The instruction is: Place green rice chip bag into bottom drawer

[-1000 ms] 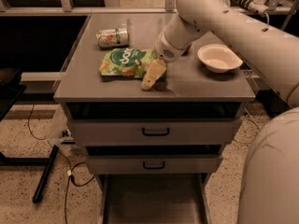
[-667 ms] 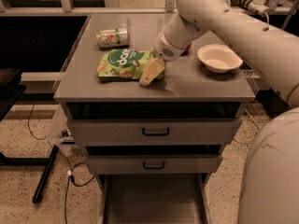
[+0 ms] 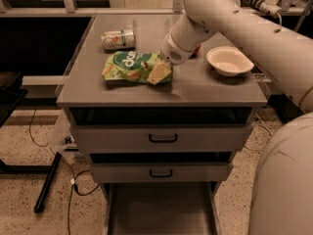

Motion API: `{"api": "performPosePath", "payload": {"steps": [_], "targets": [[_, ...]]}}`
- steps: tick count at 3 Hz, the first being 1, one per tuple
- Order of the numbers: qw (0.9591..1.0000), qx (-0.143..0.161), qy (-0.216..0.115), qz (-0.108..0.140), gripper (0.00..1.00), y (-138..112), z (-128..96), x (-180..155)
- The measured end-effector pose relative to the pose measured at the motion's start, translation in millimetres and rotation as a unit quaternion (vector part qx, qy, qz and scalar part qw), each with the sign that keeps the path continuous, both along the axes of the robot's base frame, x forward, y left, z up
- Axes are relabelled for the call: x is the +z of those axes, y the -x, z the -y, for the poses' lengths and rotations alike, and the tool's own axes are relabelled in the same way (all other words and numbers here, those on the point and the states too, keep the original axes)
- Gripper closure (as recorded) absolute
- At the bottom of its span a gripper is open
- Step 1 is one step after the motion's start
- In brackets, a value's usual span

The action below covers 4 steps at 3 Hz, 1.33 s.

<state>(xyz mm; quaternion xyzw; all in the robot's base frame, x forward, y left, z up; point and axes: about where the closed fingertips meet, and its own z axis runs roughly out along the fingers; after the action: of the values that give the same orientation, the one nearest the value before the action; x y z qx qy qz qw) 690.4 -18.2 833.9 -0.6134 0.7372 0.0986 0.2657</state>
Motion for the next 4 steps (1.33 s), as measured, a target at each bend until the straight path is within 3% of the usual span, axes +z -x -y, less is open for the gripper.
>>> {"api": "performPosePath", "payload": {"steps": [1, 4], "targets": [[1.0, 0.0, 0.0, 0.0, 1.0, 0, 0, 0], [0.9998, -0.005, -0.013, 0.012, 1.0, 15, 14, 9]]}}
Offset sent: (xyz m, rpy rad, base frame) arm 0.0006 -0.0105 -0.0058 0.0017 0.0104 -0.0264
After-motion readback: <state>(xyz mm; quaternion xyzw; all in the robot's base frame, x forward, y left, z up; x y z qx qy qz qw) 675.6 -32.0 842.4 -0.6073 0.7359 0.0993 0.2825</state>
